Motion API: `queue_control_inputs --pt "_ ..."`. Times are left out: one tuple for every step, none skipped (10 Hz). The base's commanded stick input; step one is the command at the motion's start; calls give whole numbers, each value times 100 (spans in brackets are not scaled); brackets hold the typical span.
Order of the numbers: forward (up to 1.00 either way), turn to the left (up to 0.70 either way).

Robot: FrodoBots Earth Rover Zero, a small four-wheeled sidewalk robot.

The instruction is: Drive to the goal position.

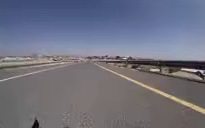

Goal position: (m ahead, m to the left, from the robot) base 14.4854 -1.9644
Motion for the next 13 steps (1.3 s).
queue_control_inputs --pt "100 0" --pt "100 0" --pt "100 0" --pt "100 0" --pt "100 0" --pt "100 0" --pt "100 0" --pt "100 0" --pt "100 0" --pt "100 0" --pt "100 0" --pt "100 0" --pt "100 0"
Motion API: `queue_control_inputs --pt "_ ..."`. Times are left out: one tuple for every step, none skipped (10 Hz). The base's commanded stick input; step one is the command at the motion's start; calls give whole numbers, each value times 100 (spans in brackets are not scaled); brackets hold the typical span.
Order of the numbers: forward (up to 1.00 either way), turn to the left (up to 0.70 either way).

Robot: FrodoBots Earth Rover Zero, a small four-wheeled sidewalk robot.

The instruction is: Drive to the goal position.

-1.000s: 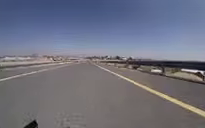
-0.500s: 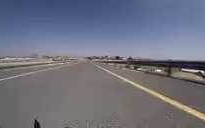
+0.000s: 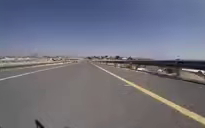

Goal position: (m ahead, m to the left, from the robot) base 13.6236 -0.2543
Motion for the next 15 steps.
queue_control_inputs --pt "100 0" --pt "100 0" --pt "100 0" --pt "100 0" --pt "100 0" --pt "100 0" --pt "100 0" --pt "100 0" --pt "100 0" --pt "100 0" --pt "100 0" --pt "100 0" --pt "100 0" --pt "100 0" --pt "100 0"
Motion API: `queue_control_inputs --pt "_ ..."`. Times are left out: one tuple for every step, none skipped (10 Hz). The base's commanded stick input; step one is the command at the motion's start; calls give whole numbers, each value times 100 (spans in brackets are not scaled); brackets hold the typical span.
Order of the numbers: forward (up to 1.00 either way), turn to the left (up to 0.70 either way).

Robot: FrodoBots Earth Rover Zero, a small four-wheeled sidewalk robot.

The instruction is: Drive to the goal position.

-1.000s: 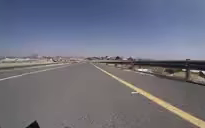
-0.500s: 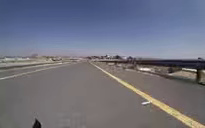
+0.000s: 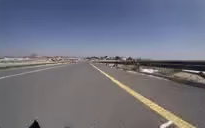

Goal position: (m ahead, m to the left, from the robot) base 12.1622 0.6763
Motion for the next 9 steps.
queue_control_inputs --pt "100 0" --pt "100 0" --pt "100 0" --pt "100 0" --pt "100 0" --pt "100 0" --pt "100 0" --pt "100 0" --pt "100 0"
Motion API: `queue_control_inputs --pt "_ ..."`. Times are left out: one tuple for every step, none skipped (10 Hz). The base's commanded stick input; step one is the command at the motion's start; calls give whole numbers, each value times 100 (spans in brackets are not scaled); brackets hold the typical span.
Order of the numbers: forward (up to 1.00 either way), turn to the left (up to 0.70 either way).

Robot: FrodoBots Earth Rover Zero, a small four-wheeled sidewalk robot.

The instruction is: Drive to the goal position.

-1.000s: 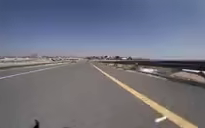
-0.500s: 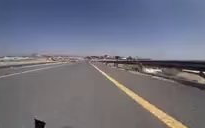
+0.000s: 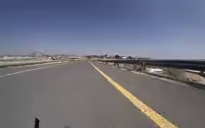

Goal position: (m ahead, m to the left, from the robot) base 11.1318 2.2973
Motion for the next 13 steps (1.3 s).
queue_control_inputs --pt "100 0" --pt "100 0" --pt "100 27" --pt "100 27" --pt "100 27" --pt "100 27" --pt "100 27" --pt "100 15" --pt "100 2" --pt "100 0" --pt "100 0" --pt "100 0" --pt "100 0"
